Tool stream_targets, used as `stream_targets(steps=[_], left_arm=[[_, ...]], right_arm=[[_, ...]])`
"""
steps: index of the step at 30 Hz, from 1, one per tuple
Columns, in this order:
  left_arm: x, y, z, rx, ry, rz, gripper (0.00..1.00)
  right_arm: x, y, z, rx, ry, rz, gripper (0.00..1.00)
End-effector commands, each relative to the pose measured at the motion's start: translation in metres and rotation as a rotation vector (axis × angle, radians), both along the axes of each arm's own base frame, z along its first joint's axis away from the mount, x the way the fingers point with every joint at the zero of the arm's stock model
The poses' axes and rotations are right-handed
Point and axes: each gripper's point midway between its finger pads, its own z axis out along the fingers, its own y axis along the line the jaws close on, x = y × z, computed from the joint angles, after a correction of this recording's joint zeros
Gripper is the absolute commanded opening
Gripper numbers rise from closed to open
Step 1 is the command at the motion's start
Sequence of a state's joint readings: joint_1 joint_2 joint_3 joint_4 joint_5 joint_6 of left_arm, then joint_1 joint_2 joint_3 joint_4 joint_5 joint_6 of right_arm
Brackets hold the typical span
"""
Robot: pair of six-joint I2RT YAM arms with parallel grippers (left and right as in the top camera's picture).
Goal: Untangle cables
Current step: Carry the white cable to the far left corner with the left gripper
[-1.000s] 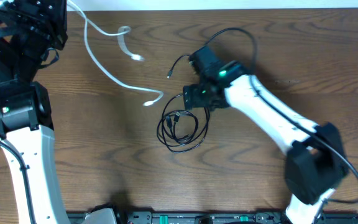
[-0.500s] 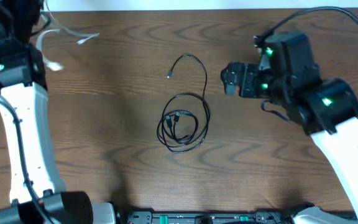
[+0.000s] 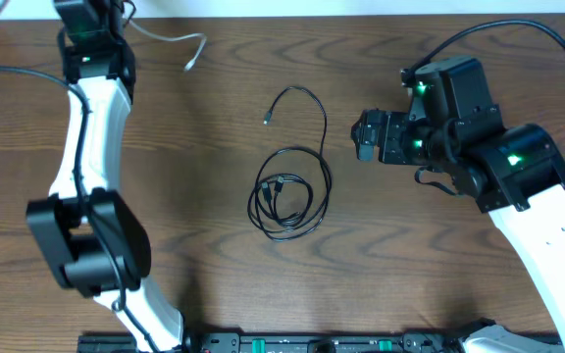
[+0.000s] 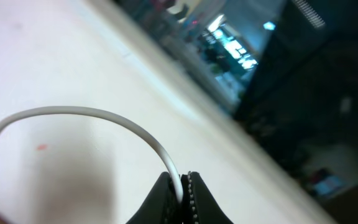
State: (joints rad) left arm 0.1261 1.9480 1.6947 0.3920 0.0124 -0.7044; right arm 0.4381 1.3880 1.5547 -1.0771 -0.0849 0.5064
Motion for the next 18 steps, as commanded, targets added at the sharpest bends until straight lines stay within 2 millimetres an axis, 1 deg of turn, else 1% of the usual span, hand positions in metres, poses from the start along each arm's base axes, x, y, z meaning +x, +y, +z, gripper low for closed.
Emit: stream_targets(steps=[1,2,3,4,5,6,7,8,9,10,11,12,13,15,16,18], left_arm=[[0.016,0.031,-0.046,0.175,0.104,0.143,0.08],[0.02,0.042,-0.064,0.22,0.142,0.176,0.08],[0.023,0.05,-0.078,0.247,0.172,0.189,0.07],[0.026,0.064,-0.103,0.284,0.222,0.204,0.07],[0.027,0.076,-0.118,0.292,0.252,0.221,0.08],[0.025,0.093,-0.133,0.292,0.284,0.26,0.07],[0.017,0.123,-0.151,0.286,0.328,0.345,0.07],[0.009,0.146,-0.164,0.283,0.36,0.412,0.07],[0.002,0.165,-0.174,0.297,0.395,0.454,0.07],[-0.004,0.182,-0.185,0.321,0.432,0.473,0.15],[-0.012,0.2,-0.199,0.35,0.482,0.49,0.4],[-0.021,0.216,-0.213,0.375,0.542,0.503,0.78],[-0.028,0.227,-0.224,0.378,0.587,0.51,0.95],[-0.05,0.251,-0.247,0.357,0.689,0.524,0.95],[-0.057,0.258,-0.254,0.345,0.718,0.518,0.95],[-0.062,0.264,-0.258,0.322,0.731,0.474,0.95]], right_arm=[[0.005,0.003,-0.011,-0.032,0.017,0.01,0.99],[0.006,0.002,-0.015,-0.044,0.028,0.006,0.99],[0.007,0.001,-0.019,-0.053,0.04,0.004,0.99],[0.009,0.002,-0.025,-0.063,0.055,0.002,0.99],[0.01,0.002,-0.028,-0.067,0.064,0.002,0.99],[0.011,0.003,-0.033,-0.075,0.08,0.003,0.99],[0.011,0.003,-0.039,-0.083,0.099,0.003,0.99],[0.012,0.003,-0.044,-0.09,0.115,0.003,0.99],[0.012,0.003,-0.048,-0.096,0.127,0.003,0.99],[0.012,0.004,-0.052,-0.099,0.143,-0.003,0.99],[0.013,0.004,-0.056,-0.1,0.155,-0.008,0.99],[0.015,0.005,-0.06,-0.103,0.168,-0.014,0.99],[0.015,0.005,-0.063,-0.102,0.177,-0.021,0.99],[0.017,0.006,-0.069,-0.106,0.197,-0.022,0.99],[0.017,0.007,-0.072,-0.11,0.204,-0.022,0.99],[0.019,0.008,-0.078,-0.116,0.218,-0.022,0.99]])
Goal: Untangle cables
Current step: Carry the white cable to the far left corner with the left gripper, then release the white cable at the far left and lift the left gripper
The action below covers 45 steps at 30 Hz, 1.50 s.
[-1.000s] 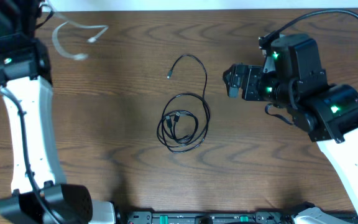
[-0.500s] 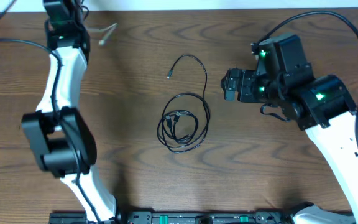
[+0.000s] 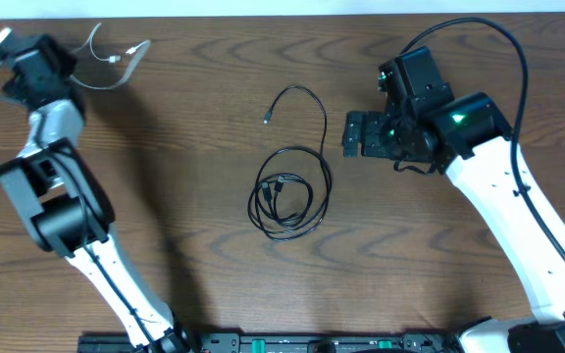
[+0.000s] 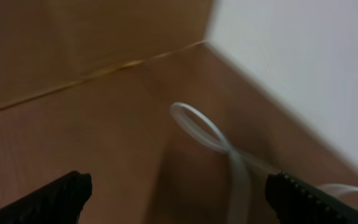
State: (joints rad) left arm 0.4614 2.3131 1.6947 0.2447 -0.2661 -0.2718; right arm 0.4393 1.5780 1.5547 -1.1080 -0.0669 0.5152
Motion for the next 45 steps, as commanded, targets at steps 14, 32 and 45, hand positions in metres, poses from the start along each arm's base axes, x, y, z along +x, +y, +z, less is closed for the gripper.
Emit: stream_targets(steps=[14,32,45], left_arm=[[0.016,-0.074,0.084,-0.087,-0.053,-0.352,0.96],[-0.009,-0.074,-0.055,-0.135,0.335,-0.299,0.61],[0.002,-0.084,-0.114,-0.198,0.333,-0.373,0.09]], right_arm=[[-0.005,0.014,-0.011,-0.001,0.038,0.033,0.99],[-0.023,0.031,-0.015,-0.063,0.04,0.12,0.99],[-0.01,0.038,-0.008,-0.04,-0.021,0.116,0.99]])
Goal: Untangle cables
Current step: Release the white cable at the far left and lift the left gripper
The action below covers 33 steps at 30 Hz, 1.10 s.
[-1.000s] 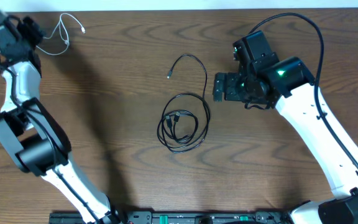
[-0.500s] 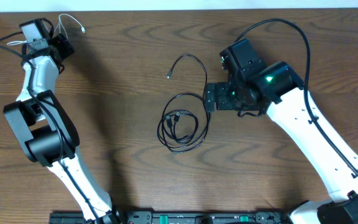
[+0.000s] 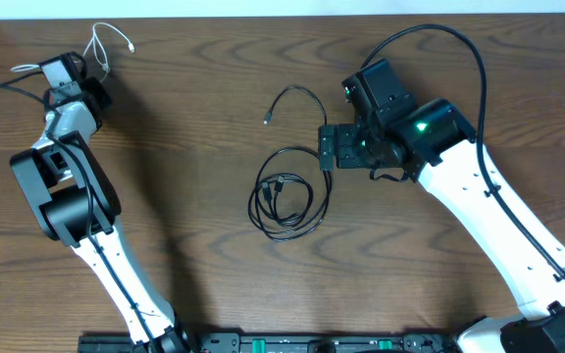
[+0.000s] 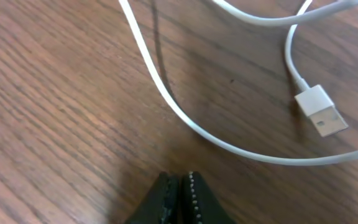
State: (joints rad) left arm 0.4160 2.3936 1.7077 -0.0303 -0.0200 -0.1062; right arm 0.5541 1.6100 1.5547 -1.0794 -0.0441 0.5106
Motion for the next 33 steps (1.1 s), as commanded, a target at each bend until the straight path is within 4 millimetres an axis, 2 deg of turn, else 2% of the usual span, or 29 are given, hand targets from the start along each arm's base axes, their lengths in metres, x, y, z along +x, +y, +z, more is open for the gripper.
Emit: stream_targets(steps=[1,4,5,12,14,17,20,22,23,24,25,26,27,28,30,31,32,33], left_arm=[[0.001,-0.007,-0.014,-0.032,0.004,-0.027,0.09],[0.001,-0.007,-0.026,-0.036,0.014,-0.027,0.09],[0.001,-0.007,-0.036,-0.037,0.018,-0.027,0.09],[0.0,-0.001,-0.08,-0.035,0.018,-0.016,0.08],[-0.007,0.004,-0.102,-0.045,0.04,-0.004,0.08],[-0.022,0.013,-0.122,-0.063,0.075,0.021,0.12],[-0.036,0.024,-0.125,-0.082,0.108,0.049,0.16],[-0.041,0.037,-0.105,-0.082,0.105,0.071,0.35],[-0.04,0.041,-0.092,-0.078,0.092,0.076,0.48],[-0.036,0.045,-0.066,-0.072,0.063,0.074,0.8],[-0.033,0.046,-0.047,-0.067,0.037,0.069,0.89],[-0.026,0.046,-0.015,-0.062,-0.011,0.051,0.93],[-0.02,0.043,0.008,-0.063,-0.051,0.03,0.93],[-0.011,0.034,0.046,-0.083,-0.126,-0.017,0.94],[0.0,0.006,0.117,-0.177,-0.277,-0.119,0.94],[0.002,-0.009,0.146,-0.226,-0.339,-0.167,0.94],[0.002,-0.041,0.197,-0.342,-0.446,-0.272,0.95],[0.0,-0.056,0.216,-0.398,-0.483,-0.32,0.95]], right_arm=[[0.001,-0.001,0.0,-0.017,-0.014,0.006,0.99],[0.001,-0.001,0.0,-0.018,-0.014,0.006,0.99],[0.001,-0.001,0.0,-0.018,-0.013,0.006,0.99],[0.0,-0.002,0.0,-0.021,-0.008,0.006,0.99],[0.0,-0.002,0.0,-0.02,-0.008,0.005,0.99],[0.0,-0.002,0.0,-0.012,-0.001,-0.018,0.99],[0.0,-0.002,0.0,-0.012,-0.001,-0.018,0.99],[-0.001,-0.001,-0.001,-0.009,0.002,-0.016,0.99],[-0.001,-0.001,-0.001,-0.01,0.004,-0.016,0.99],[-0.002,-0.002,-0.001,-0.013,0.008,-0.016,0.99],[-0.003,-0.002,-0.002,-0.015,0.01,-0.016,0.99],[-0.003,-0.003,-0.002,-0.016,0.013,-0.015,0.99],[-0.004,-0.003,-0.002,-0.017,0.015,-0.014,0.99],[-0.005,-0.002,-0.002,-0.019,0.017,-0.01,0.99],[-0.007,0.001,-0.002,-0.012,0.021,-0.002,0.99],[-0.008,0.002,-0.002,-0.012,0.02,0.001,0.99],[-0.009,0.004,-0.002,-0.013,0.02,0.007,0.99],[-0.01,0.005,-0.002,-0.013,0.02,0.011,0.99]])
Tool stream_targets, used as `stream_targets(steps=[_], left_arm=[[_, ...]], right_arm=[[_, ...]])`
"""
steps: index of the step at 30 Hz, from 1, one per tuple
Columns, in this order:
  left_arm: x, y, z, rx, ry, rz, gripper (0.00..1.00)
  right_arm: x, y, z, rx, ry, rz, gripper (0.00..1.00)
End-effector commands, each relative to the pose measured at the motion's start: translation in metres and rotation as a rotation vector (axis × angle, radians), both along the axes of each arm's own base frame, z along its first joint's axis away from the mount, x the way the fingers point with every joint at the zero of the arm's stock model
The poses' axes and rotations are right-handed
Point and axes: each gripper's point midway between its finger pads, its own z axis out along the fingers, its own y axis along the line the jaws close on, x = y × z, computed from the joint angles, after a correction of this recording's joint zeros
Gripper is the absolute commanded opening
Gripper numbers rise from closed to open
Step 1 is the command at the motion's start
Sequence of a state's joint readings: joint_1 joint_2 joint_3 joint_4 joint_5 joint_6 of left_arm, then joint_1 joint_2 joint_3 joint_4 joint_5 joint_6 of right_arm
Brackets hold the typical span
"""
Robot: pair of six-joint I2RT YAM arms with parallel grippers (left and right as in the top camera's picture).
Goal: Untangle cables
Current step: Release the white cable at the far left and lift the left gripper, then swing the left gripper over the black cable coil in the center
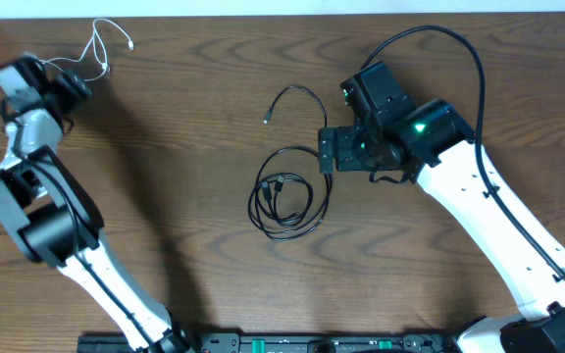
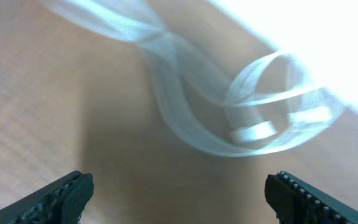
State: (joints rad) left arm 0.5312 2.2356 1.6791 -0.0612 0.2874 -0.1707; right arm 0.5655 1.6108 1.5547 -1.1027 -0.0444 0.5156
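A thin white cable (image 1: 101,44) lies bunched at the table's far left corner. The left wrist view shows it as blurred loops (image 2: 253,118) ahead of the fingers. My left gripper (image 1: 67,86) (image 2: 179,199) sits just short of it, open, with nothing between its jaws. A black cable (image 1: 287,196) lies coiled in the middle, one end trailing up to a plug (image 1: 266,120). My right gripper (image 1: 326,150) rests at the strand on the coil's upper right. The overhead view does not show how its jaws stand.
The back edge of the wooden table (image 1: 214,127) and the white wall run just behind the white cable. A dark equipment rail (image 1: 292,343) lines the front edge. The arms' own black leads hang above the table at both sides.
My left gripper was shut beside the white cable and is now open. Its wrist has shifted left and turned. The white cable, black coil and right arm stay where they were.
My left gripper was first shut on the white cable, held up at the back. Then it was open at the far left corner with the cable let go there, then shut and empty beside it, now open again. My right gripper has moved left to the black coil's edge.
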Motion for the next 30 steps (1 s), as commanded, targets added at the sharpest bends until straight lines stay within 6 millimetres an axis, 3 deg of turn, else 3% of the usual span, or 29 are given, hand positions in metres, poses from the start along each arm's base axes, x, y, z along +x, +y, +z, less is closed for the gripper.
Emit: stream_targets(steps=[1,3,5,7,10,12,14,15,17,19,20,22,26,30], left_arm=[[0.007,-0.091,0.162,-0.266,-0.344,-0.318,0.95],[-0.006,-0.138,0.193,-0.425,-0.37,-0.455,0.95],[-0.021,-0.199,0.201,-0.579,-0.311,-0.616,0.95],[-0.033,-0.239,0.187,-0.692,-0.203,-0.675,0.95],[-0.068,-0.309,0.129,-0.696,0.078,-0.76,0.95],[-0.092,-0.333,0.088,-0.594,0.279,-0.753,0.95],[-0.112,-0.343,0.053,-0.461,0.457,-0.708,0.95],[-0.122,-0.35,0.04,-0.406,0.523,-0.703,0.95],[-0.145,-0.385,0.022,-0.339,0.625,-0.765,0.95],[-0.155,-0.406,0.017,-0.327,0.65,-0.815,0.95],[-0.164,-0.425,0.012,-0.311,0.661,-0.864,0.95],[-0.172,-0.446,0.008,-0.29,0.669,-0.917,0.95],[-0.193,-0.491,0.002,-0.243,0.671,-1.037,0.95],[-0.207,-0.528,-0.003,-0.198,0.644,-1.129,0.96]], right_arm=[[-0.003,0.005,0.0,-0.003,-0.002,0.005,0.99],[-0.003,0.005,0.0,-0.003,-0.001,0.006,0.99],[-0.005,0.003,-0.001,-0.009,0.006,0.006,0.99],[-0.006,0.003,-0.001,-0.013,0.012,0.006,0.99],[-0.009,0.001,-0.003,-0.021,0.023,0.005,0.99],[-0.01,-0.003,-0.004,-0.04,0.027,0.0,0.99],[-0.012,-0.015,-0.007,-0.088,0.034,-0.02,0.99],[-0.011,-0.02,-0.008,-0.108,0.035,-0.03,0.99],[-0.004,-0.047,-0.009,-0.158,0.041,-0.1,0.99],[0.001,-0.061,-0.01,-0.156,0.054,-0.144,0.99],[0.005,-0.078,-0.011,-0.155,0.071,-0.192,0.99],[0.009,-0.1,-0.012,-0.163,0.095,-0.254,0.99],[0.007,-0.137,-0.015,-0.178,0.146,-0.355,0.99],[0.004,-0.155,-0.016,-0.185,0.175,-0.403,0.99]])
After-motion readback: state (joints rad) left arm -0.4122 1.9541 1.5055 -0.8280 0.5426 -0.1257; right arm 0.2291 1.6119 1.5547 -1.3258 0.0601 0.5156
